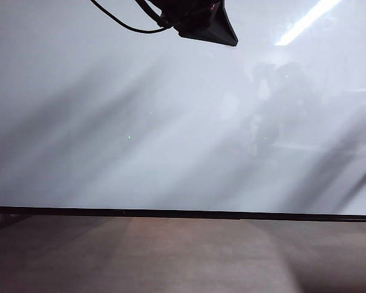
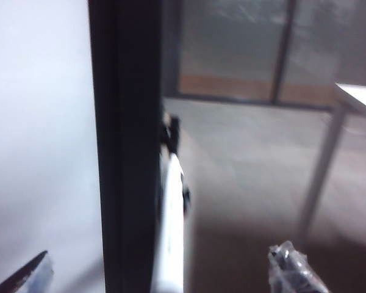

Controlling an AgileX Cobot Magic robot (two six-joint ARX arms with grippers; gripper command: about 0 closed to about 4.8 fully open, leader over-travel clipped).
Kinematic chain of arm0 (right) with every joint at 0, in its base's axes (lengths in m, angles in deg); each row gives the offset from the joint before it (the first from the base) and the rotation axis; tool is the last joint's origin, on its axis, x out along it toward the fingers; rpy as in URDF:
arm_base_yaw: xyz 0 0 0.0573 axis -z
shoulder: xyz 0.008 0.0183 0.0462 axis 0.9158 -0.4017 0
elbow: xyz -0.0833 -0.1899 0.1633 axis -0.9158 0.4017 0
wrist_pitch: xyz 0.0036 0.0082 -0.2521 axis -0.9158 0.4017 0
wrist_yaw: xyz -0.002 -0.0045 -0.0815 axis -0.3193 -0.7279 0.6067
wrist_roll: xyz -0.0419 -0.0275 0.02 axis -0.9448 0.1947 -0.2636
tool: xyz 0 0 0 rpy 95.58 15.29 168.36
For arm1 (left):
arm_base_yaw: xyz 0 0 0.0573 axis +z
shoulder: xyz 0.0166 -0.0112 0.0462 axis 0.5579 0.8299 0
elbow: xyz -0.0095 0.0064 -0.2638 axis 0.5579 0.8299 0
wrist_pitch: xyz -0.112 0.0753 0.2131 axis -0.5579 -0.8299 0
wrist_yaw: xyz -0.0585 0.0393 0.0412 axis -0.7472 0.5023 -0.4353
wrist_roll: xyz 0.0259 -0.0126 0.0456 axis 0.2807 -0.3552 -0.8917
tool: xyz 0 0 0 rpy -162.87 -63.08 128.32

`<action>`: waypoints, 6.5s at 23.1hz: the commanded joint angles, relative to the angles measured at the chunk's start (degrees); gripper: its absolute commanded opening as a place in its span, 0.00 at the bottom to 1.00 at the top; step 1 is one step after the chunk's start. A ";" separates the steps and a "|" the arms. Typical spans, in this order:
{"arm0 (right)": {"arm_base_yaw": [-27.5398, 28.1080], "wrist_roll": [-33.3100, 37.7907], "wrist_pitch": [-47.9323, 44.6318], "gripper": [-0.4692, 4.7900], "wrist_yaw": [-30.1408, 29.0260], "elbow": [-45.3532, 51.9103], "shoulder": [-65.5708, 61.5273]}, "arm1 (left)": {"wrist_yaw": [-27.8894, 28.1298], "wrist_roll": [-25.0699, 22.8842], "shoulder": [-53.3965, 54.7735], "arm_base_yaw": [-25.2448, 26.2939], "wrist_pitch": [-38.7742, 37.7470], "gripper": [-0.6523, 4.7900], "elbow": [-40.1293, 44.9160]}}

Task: Reach to the right to find the marker pen, pick it up, and write the number 0 on the whiteboard.

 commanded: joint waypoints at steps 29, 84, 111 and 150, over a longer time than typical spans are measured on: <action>-0.09 -1.05 3.19 0.66 -3.23 -12.37 -9.31 | -0.15 -0.24 0.00 0.17 2.89 0.11 -0.15; -1.55 3.17 2.80 0.08 -0.44 -12.24 -9.81 | 0.28 -0.28 -0.02 0.57 1.75 0.11 -0.09; -29.38 8.07 52.96 0.08 18.51 -1.95 58.69 | -2.38 11.26 -22.71 10.03 -15.96 0.11 -4.20; -37.09 -13.09 62.95 0.08 24.39 -34.38 29.77 | 10.36 10.05 -20.98 5.97 -23.15 0.11 -10.88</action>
